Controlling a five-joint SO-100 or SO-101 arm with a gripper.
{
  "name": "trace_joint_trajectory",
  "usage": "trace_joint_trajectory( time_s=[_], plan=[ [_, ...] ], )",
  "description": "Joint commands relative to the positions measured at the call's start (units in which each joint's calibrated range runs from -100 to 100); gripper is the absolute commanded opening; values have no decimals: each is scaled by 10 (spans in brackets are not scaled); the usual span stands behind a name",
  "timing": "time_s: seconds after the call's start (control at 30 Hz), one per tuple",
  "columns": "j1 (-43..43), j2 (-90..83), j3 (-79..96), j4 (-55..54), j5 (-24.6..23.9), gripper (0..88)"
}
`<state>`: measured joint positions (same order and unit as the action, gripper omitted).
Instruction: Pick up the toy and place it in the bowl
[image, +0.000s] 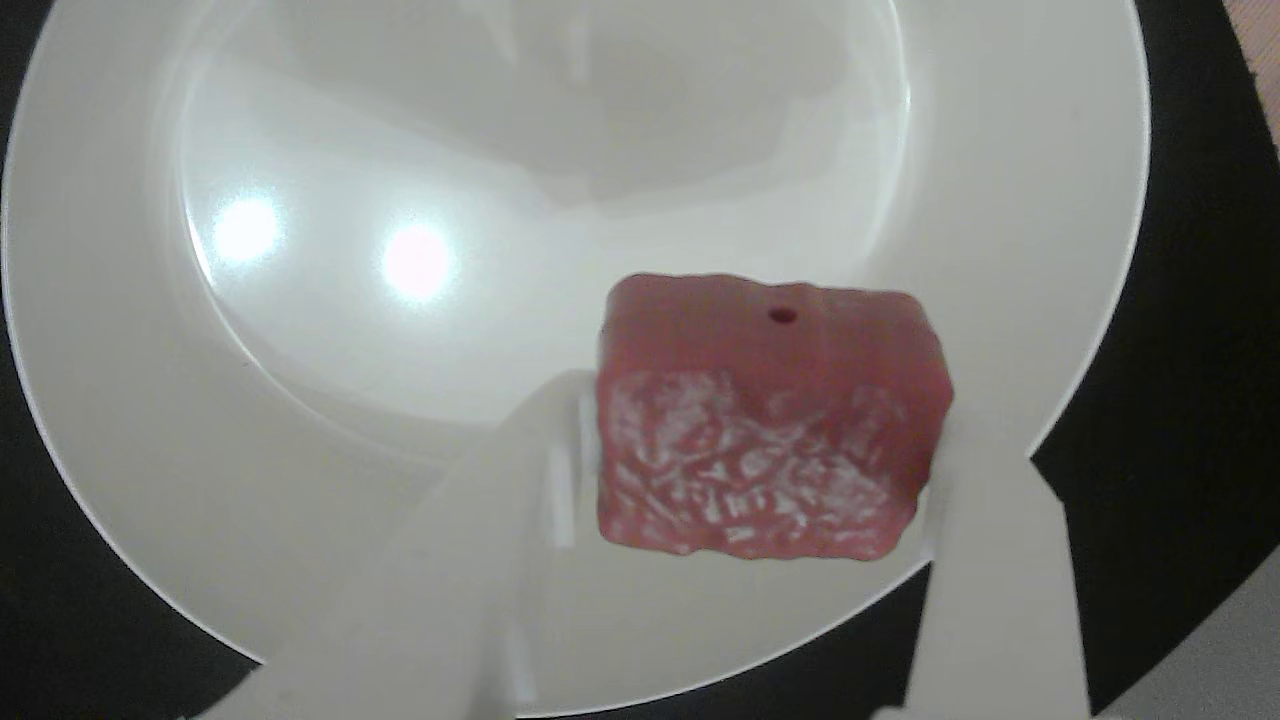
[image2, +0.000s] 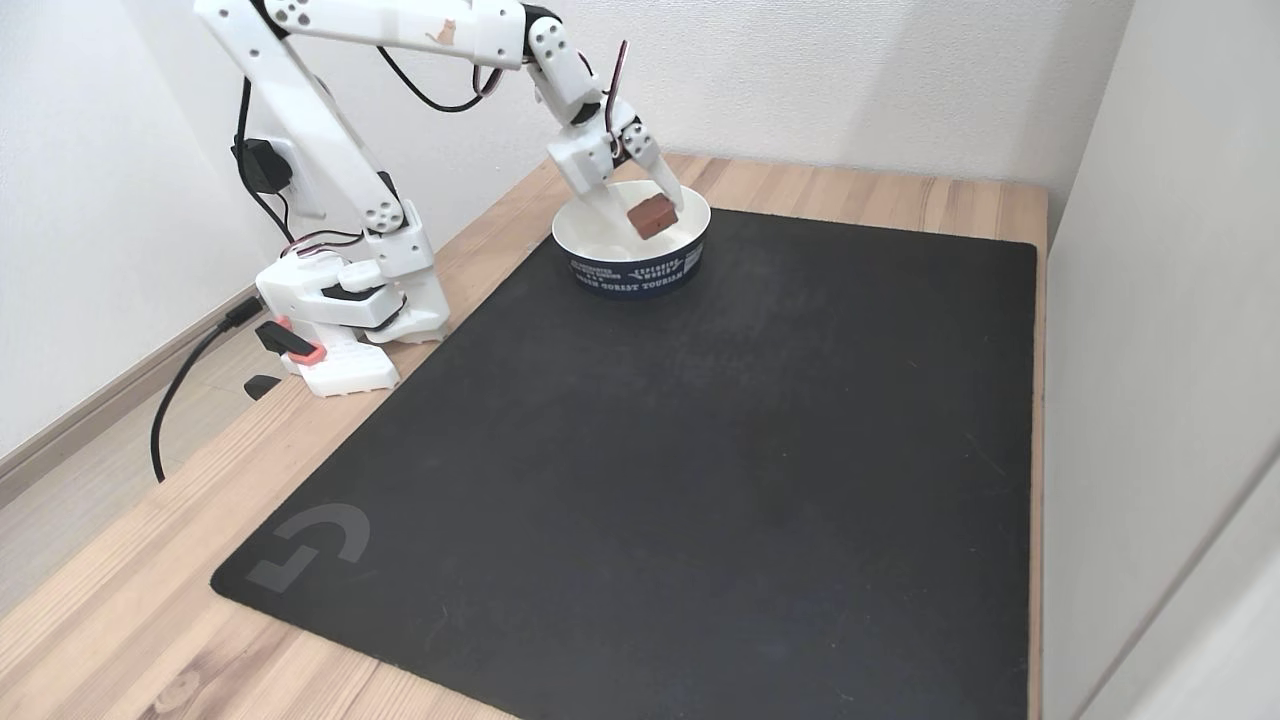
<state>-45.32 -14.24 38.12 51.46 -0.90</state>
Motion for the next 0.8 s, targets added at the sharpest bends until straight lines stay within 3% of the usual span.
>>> trace_joint_trajectory(
  time_s=[0.0,0.5,0.67,0.77],
  plan=[
    [-5,-21,1,-1,-2,210],
    [2,-31,-16,2,-16,207],
    [24,-111,-55,7,-16,18],
    [75,-176,-45,11,-16,24]
  ],
)
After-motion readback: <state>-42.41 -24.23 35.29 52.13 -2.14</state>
